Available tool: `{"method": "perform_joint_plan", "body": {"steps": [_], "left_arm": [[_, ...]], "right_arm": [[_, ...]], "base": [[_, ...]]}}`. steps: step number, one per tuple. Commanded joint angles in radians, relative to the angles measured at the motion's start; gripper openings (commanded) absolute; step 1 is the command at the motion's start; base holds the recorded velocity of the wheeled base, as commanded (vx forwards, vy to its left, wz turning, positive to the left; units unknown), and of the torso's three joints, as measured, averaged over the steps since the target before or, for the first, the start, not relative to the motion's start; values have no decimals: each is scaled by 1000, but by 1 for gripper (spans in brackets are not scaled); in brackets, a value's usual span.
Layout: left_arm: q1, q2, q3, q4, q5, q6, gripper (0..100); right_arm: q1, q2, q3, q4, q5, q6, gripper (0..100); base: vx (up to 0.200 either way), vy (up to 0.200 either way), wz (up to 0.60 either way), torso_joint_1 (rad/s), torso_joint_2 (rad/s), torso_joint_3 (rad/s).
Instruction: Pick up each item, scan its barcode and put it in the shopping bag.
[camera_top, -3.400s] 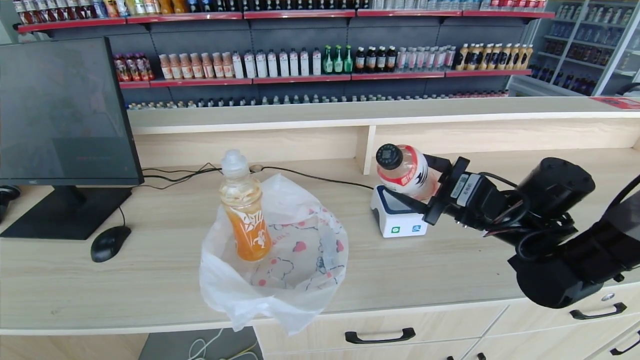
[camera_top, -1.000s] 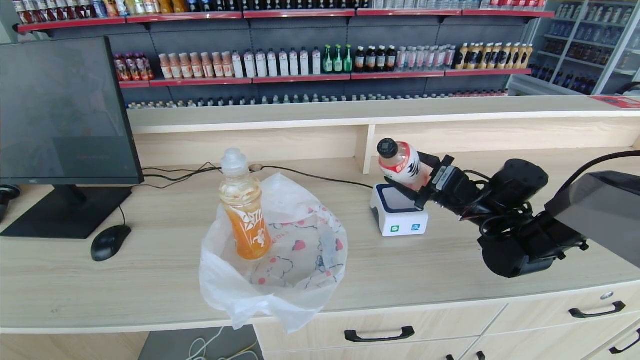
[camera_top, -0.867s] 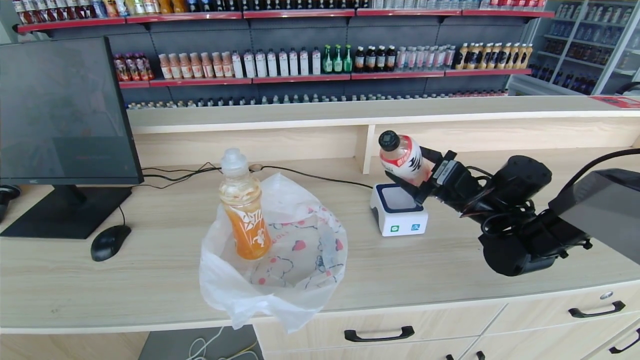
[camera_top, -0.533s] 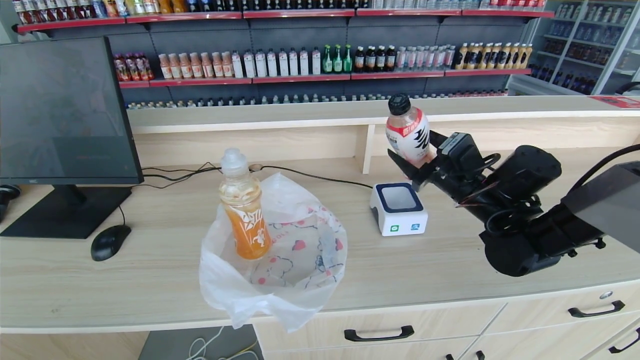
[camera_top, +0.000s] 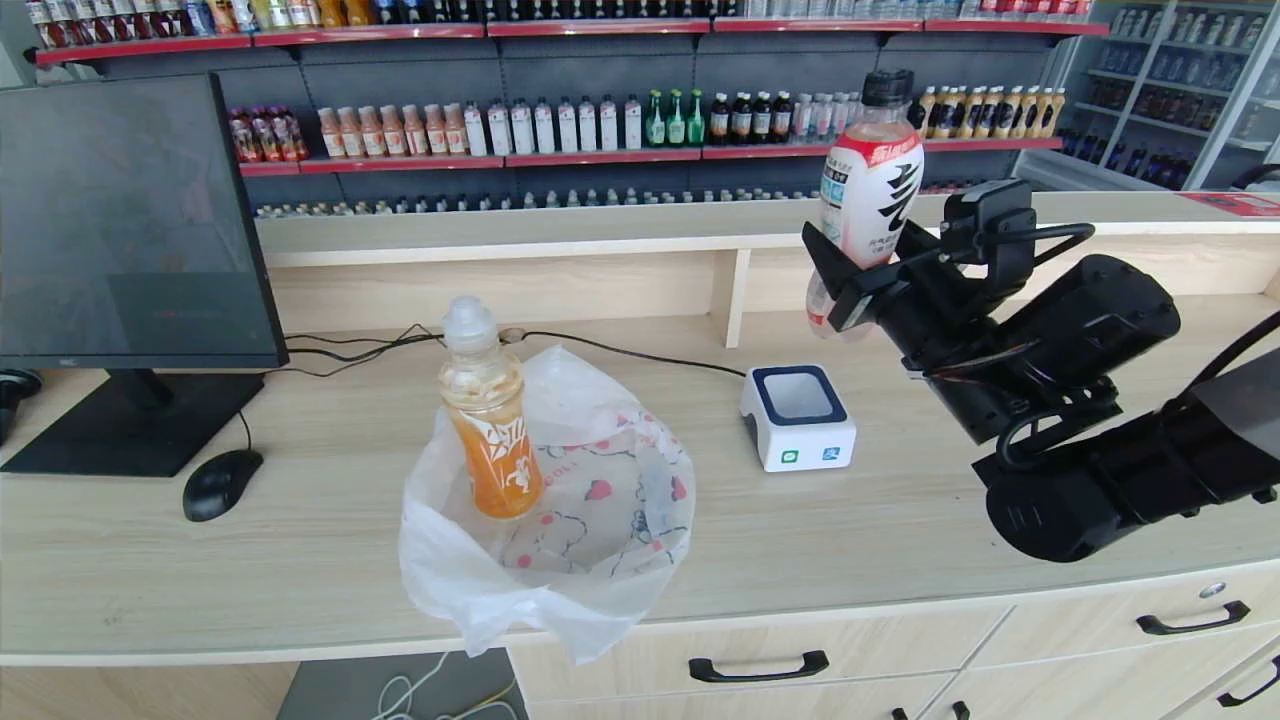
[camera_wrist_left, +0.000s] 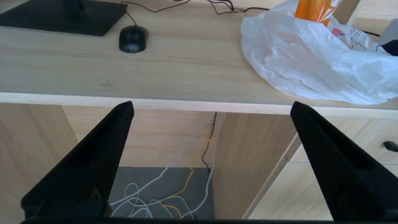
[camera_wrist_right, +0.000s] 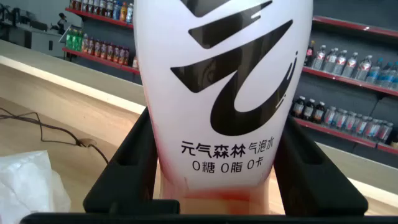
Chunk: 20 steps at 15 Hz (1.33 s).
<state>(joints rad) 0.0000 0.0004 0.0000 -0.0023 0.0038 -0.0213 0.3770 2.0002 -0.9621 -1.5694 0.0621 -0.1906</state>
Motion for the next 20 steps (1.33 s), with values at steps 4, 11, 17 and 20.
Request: {"method": "perform_joint_plan", "body": {"steps": [4,11,17,20], "left_arm": [[0,0,0,-1,1,0,100],[0,0,0,-1,1,0,100],[0,0,0,-1,1,-2,100],[0,0,0,-1,1,-2,100]], "right_arm": [[141,-63,88,-1,-220,137,0],[186,-49,160,-1,-321,201,0],[224,-49,168,-1,-321,201,0],[227,-46,169,-1,-321,201,0]], "base": [[0,0,0,0,0,0],[-143,0,0,1,11,1],[-33,0,0,-2,1,2],[0,0,0,0,0,0]]}}
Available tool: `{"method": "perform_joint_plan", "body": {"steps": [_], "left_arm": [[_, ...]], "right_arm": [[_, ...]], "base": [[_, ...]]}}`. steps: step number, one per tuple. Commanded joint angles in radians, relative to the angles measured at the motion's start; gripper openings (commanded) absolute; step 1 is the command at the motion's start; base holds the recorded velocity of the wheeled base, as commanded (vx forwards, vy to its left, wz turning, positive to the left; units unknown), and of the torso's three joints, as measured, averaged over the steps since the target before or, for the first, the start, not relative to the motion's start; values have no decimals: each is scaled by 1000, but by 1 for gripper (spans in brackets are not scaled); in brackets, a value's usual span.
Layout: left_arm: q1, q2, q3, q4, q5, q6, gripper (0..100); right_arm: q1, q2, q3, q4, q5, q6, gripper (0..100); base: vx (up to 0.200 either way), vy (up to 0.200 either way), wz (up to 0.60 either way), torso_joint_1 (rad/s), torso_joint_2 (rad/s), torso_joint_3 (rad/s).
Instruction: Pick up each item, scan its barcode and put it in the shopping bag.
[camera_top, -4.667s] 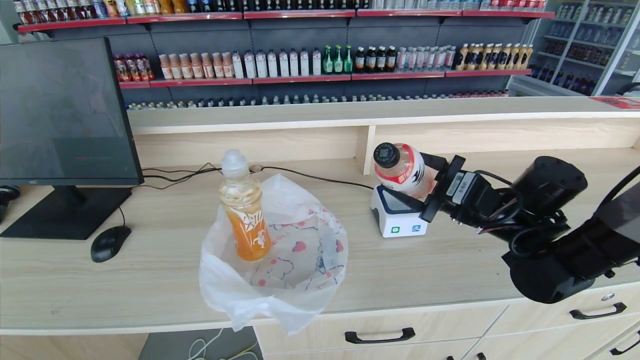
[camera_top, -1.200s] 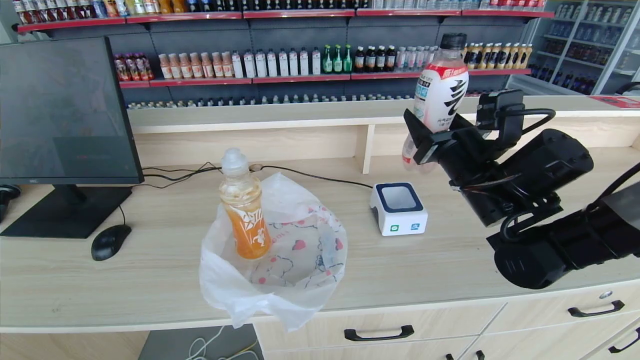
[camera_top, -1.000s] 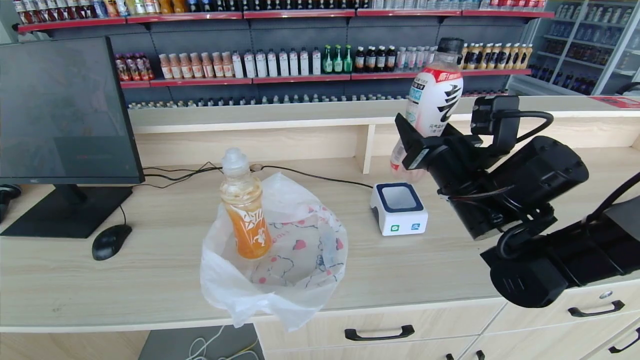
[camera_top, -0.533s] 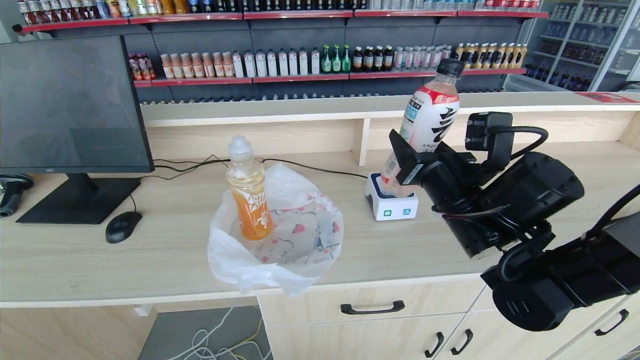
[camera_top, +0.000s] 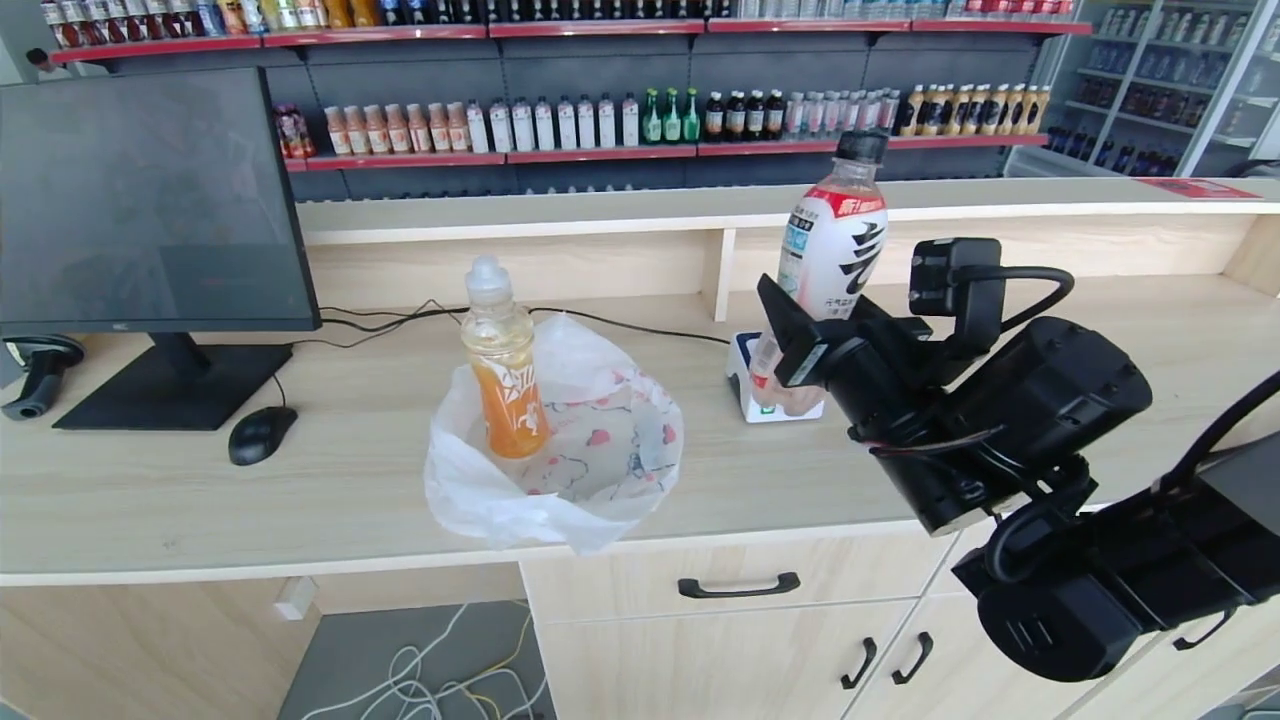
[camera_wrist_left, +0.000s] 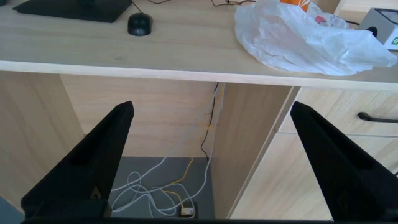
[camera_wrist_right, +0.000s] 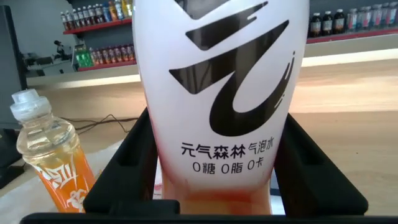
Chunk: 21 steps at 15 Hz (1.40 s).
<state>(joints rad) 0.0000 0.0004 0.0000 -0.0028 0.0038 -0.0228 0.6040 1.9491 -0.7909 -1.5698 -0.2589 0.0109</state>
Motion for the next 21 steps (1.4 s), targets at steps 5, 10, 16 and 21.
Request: {"method": "perform_joint_plan", "body": {"steps": [5,10,16,21], "left_arm": [[0,0,0,-2,1,0,100],[0,0,0,-2,1,0,100],[0,0,0,-2,1,0,100],[0,1,0,-3,1,0,100]], "right_arm": [[-3,11,-8,-1,0,0,0],[-7,4,-1,-1,0,0,0],[-7,53,-10,-1,1,0,0],[6,168,-90,-1,3,0,0]], "base": [[0,0,600,0,2,2],[0,0,120,2,1,0],[0,0,0,0,0,0],[0,0,0,0,0,0]]}}
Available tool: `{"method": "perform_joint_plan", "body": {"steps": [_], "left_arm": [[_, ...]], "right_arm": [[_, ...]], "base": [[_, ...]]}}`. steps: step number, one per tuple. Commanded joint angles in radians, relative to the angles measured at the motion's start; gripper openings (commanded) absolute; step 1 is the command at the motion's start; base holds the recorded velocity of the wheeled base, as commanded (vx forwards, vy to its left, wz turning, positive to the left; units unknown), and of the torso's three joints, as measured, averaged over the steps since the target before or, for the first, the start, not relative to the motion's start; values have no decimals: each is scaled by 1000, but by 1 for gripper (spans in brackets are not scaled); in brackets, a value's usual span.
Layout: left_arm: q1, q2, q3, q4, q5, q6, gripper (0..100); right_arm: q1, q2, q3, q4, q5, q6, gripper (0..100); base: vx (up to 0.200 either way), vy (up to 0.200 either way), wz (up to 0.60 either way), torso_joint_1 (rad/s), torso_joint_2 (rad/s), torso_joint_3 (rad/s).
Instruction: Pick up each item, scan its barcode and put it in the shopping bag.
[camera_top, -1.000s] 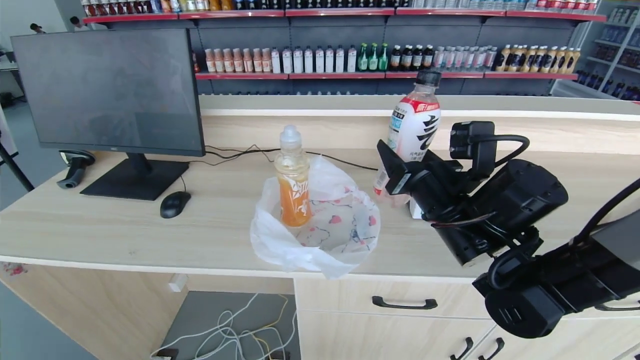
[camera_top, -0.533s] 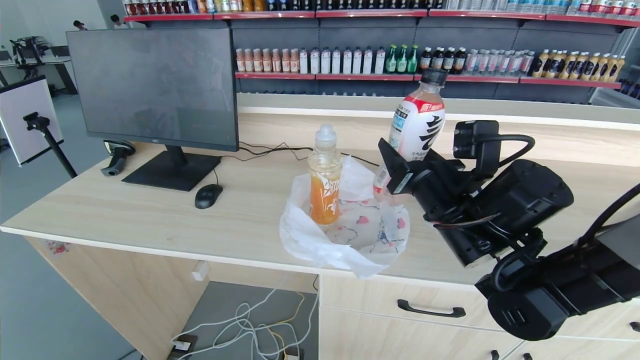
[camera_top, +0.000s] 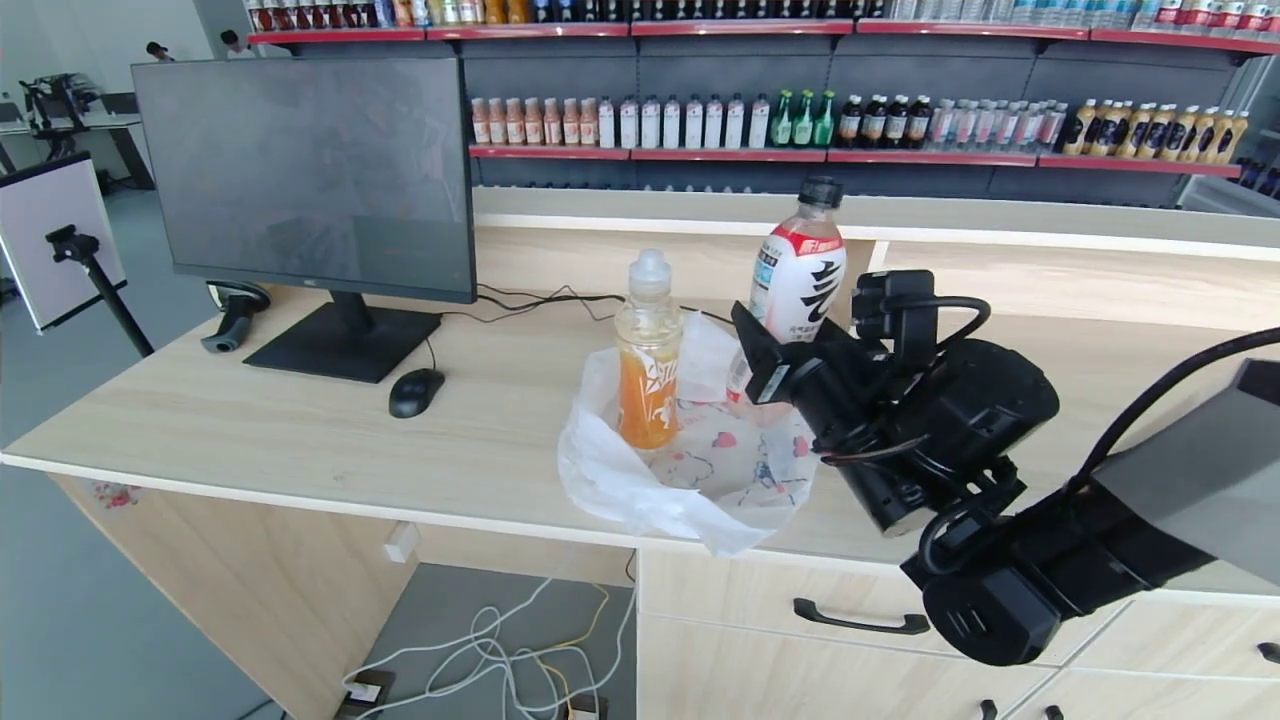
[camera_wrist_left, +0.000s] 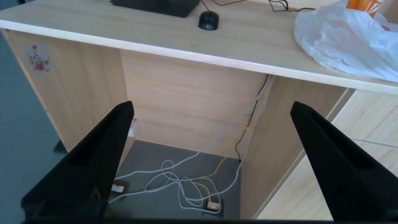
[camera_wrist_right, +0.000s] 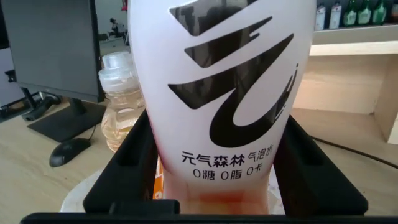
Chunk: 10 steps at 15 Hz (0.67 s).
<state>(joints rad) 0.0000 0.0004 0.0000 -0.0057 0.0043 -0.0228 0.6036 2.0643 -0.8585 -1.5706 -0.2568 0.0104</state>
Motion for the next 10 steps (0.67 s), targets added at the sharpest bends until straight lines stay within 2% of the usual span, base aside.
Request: {"method": "perform_joint_plan", "body": {"steps": [1,8,10], "left_arm": [[0,1,0,-2,0,0,100],[0,1,0,-5,0,6,100],[0,1,0,-5,0,6,100]], "right_arm": [[7,82,-39,0,2,0,0],[4,145,-56,0,1,0,0],[-24,169,-83,0,1,0,0]], "base": [[0,0,0,0,0,0],[0,0,0,0,0,0],[0,0,0,0,0,0]]}}
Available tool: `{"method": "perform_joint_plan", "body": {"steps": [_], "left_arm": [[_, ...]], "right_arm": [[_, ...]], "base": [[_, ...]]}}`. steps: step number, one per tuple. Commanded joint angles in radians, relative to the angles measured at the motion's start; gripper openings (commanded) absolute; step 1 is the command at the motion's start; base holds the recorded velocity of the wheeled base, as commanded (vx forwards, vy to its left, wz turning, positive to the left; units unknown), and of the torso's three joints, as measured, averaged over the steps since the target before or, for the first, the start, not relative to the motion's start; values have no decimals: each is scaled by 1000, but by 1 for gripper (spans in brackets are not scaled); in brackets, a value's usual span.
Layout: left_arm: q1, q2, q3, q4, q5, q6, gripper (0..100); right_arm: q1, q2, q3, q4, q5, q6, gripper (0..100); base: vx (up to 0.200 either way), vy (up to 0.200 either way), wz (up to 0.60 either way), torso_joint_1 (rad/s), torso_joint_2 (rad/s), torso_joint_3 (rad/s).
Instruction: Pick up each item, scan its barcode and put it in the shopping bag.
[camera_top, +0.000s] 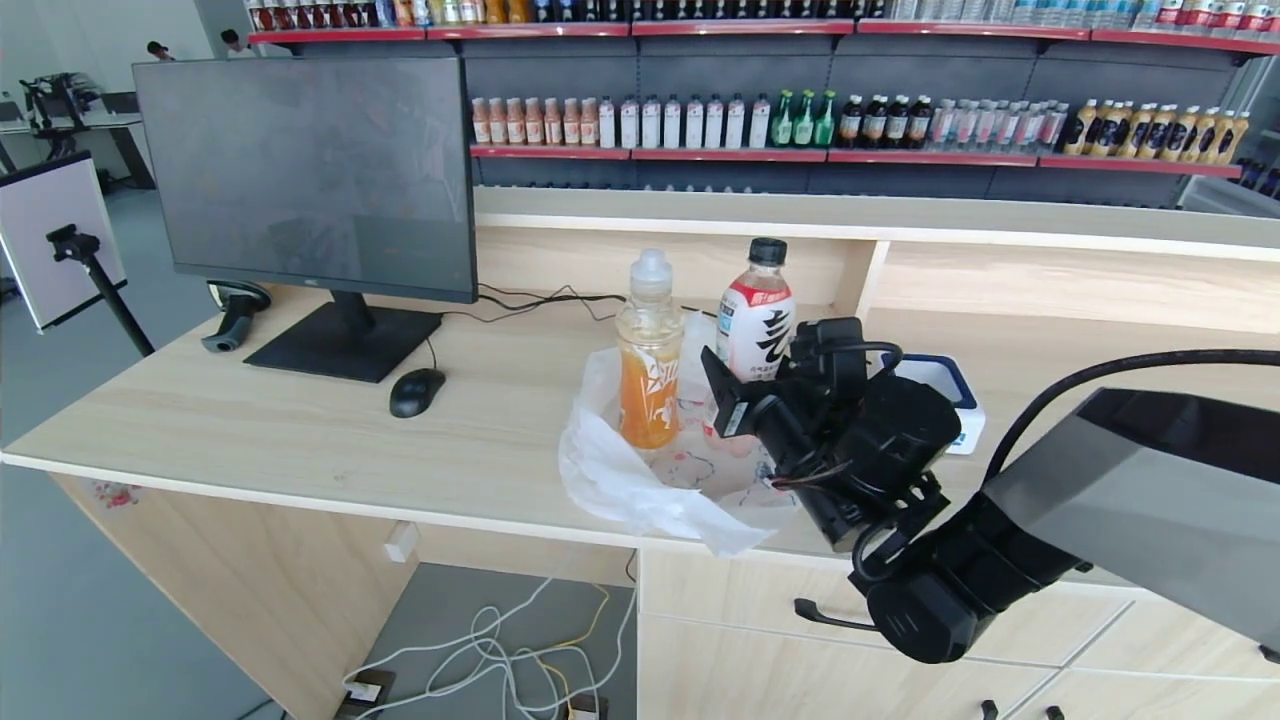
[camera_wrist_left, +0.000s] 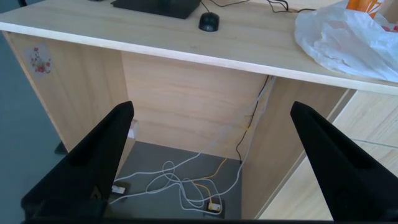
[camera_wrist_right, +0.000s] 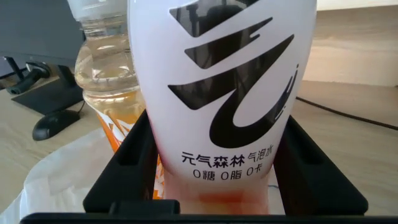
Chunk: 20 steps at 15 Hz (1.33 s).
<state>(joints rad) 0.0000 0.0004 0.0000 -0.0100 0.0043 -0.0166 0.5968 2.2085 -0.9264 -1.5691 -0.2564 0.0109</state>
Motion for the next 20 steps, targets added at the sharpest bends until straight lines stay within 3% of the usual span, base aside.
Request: {"method": "perform_joint_plan", "body": {"steps": [1,11,20], "left_arm": [[0,1,0,-1,0,0,100],[0,1,0,-1,0,3,100],[0,1,0,-1,0,3,100]], "right_arm": [[-29,30,-31,-2,0,0,0],[-43,140,-103,-2,2,0,0],[-23,155,-55,-2,0,0,0]], "base": [[0,0,0,0,0,0],[0,0,0,0,0,0],[0,0,0,0,0,0]]}}
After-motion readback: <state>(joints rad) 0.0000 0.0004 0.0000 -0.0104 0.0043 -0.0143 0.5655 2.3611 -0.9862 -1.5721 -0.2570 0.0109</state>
